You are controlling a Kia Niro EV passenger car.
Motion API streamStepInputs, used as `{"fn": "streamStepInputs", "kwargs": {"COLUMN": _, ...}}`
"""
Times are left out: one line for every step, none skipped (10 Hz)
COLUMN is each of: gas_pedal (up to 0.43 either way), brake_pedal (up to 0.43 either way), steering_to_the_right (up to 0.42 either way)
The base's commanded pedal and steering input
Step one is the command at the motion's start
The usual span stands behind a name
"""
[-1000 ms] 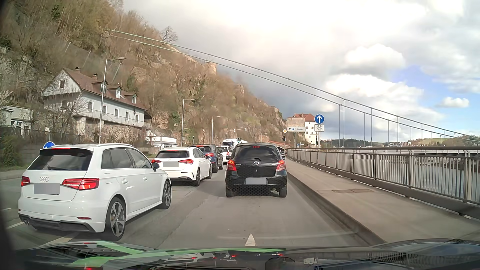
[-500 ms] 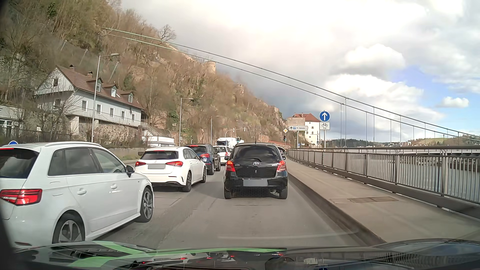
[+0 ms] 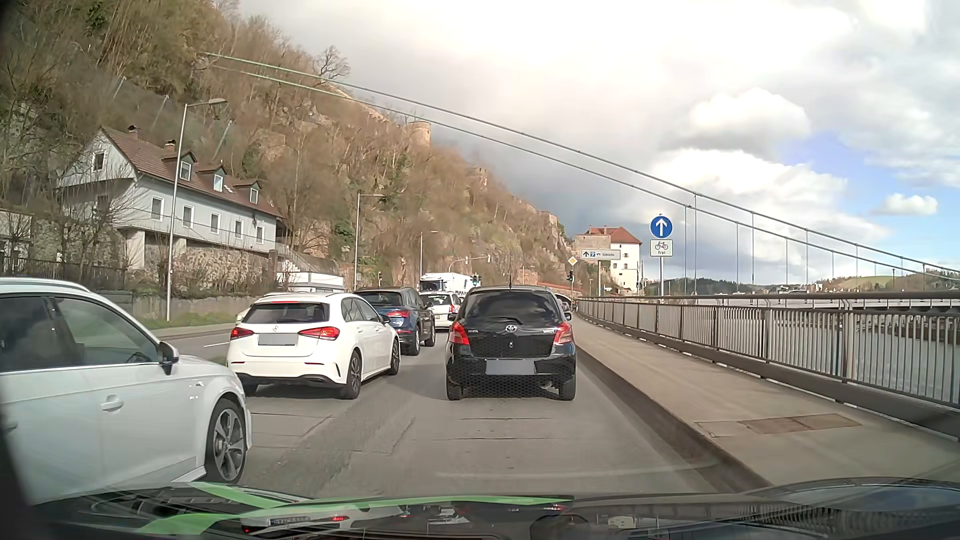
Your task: Follow the waypoints while adhering to traffic rules and regulations
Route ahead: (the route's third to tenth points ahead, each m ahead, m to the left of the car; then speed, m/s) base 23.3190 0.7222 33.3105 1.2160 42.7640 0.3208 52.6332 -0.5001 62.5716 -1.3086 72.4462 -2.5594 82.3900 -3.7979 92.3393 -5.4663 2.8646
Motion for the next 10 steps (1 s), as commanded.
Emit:
{"fn": "streamStepInputs", "kwargs": {"gas_pedal": 0.000, "brake_pedal": 0.000, "steering_to_the_right": -0.002}}
{"fn": "streamStepInputs", "kwargs": {"gas_pedal": 0.000, "brake_pedal": 0.000, "steering_to_the_right": -0.002}}
{"fn": "streamStepInputs", "kwargs": {"gas_pedal": 0.000, "brake_pedal": 0.000, "steering_to_the_right": -0.002}}
{"fn": "streamStepInputs", "kwargs": {"gas_pedal": 0.000, "brake_pedal": 0.000, "steering_to_the_right": -0.003}}
{"fn": "streamStepInputs", "kwargs": {"gas_pedal": 0.020, "brake_pedal": 0.000, "steering_to_the_right": -0.002}}
{"fn": "streamStepInputs", "kwargs": {"gas_pedal": 0.020, "brake_pedal": 0.000, "steering_to_the_right": -0.003}}
{"fn": "streamStepInputs", "kwargs": {"gas_pedal": 0.028, "brake_pedal": 0.000, "steering_to_the_right": -0.004}}
{"fn": "streamStepInputs", "kwargs": {"gas_pedal": 0.028, "brake_pedal": 0.000, "steering_to_the_right": -0.006}}
{"fn": "streamStepInputs", "kwargs": {"gas_pedal": 0.028, "brake_pedal": 0.000, "steering_to_the_right": -0.008}}
{"fn": "streamStepInputs", "kwargs": {"gas_pedal": 0.028, "brake_pedal": 0.000, "steering_to_the_right": -0.008}}
